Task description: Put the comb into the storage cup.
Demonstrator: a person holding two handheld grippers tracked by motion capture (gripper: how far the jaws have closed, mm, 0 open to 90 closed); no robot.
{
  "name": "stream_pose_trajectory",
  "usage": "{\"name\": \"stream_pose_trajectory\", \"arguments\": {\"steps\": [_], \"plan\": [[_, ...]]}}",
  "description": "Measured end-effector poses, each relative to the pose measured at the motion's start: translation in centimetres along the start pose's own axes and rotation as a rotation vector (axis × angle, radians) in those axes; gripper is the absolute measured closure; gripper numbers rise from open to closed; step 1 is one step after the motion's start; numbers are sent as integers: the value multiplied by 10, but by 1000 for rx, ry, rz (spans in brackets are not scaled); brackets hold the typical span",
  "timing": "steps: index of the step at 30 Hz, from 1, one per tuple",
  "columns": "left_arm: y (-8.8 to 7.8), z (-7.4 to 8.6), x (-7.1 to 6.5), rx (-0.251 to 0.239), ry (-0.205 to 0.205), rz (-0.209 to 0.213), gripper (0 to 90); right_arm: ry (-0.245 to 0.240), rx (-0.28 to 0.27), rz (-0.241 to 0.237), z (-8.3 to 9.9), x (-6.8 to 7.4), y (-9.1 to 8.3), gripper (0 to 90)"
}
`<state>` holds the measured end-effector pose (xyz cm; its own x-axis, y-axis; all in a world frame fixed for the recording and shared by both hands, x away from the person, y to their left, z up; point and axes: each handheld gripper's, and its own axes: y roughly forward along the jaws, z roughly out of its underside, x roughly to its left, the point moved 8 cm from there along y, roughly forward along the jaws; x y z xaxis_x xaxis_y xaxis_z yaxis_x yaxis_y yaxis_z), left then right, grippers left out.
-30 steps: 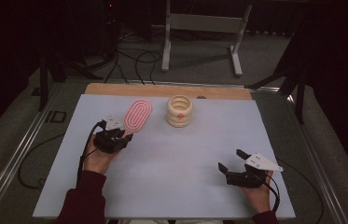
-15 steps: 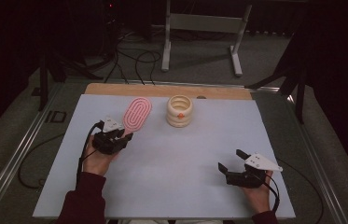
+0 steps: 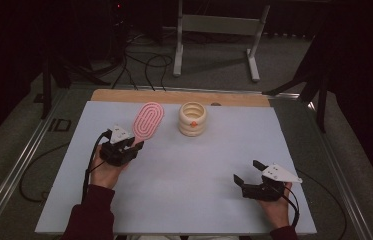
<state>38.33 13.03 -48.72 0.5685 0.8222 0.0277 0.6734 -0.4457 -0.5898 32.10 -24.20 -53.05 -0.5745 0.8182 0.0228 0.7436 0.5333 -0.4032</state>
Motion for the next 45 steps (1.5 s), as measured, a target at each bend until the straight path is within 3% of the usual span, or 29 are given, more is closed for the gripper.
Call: {"name": "stream_pose_trajectory", "arguments": {"steps": [10,26,35,45], "plan": [[-1,-4,-7,-24,23,10,697,21,-3,-15,-10,-1,-1,85],[-4,-11,-20,-44,60,26,697,44,-42,-79,-45,5,7,85],[-5,-13,-25,-48,68,29,697,4,-63,-95,-61,10,16,86],[-7,-18,-32,-65,86,33,697,5,-50,-111,-74,17,22,87]]}}
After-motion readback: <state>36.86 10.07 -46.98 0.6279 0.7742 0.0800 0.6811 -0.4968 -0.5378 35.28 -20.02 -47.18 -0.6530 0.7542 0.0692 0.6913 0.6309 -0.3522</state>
